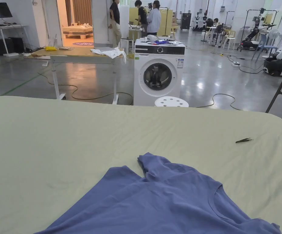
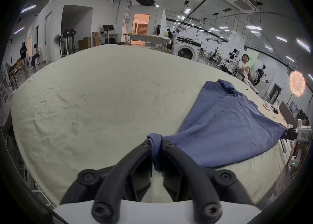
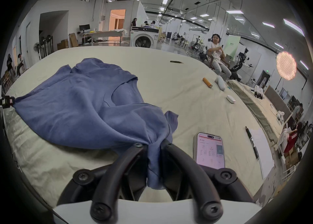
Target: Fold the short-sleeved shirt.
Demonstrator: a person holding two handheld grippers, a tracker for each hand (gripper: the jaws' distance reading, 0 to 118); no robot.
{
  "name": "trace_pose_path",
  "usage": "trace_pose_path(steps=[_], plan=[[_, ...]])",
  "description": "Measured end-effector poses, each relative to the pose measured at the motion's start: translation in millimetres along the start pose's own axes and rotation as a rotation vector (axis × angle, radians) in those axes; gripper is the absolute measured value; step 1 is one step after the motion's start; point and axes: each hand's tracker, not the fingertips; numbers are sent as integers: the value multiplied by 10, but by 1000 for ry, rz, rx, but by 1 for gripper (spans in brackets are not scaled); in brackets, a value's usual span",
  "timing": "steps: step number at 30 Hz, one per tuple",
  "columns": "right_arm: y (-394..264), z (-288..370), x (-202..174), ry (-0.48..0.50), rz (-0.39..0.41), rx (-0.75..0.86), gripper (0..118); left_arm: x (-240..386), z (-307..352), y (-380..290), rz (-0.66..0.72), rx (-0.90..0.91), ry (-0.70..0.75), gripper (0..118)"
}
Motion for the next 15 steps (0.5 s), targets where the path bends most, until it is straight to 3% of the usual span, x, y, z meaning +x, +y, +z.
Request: trace_pose_path(steps=[3, 4, 6, 7, 15], plan=[[81, 123, -30, -28, 3, 29, 45, 37, 93, 136, -29, 22, 53, 29], [130, 172, -26, -35, -16, 47, 61, 60, 139, 200, -45, 43, 73, 46], [239, 284, -24, -42, -47, 103, 74, 103, 236, 343, -72, 91, 103, 71], [317, 366, -35, -59, -55, 137, 77, 133, 281, 412, -83, 123, 110, 77], [851, 537, -353, -50, -166, 417, 82, 479, 183, 886, -128, 275, 62, 74]])
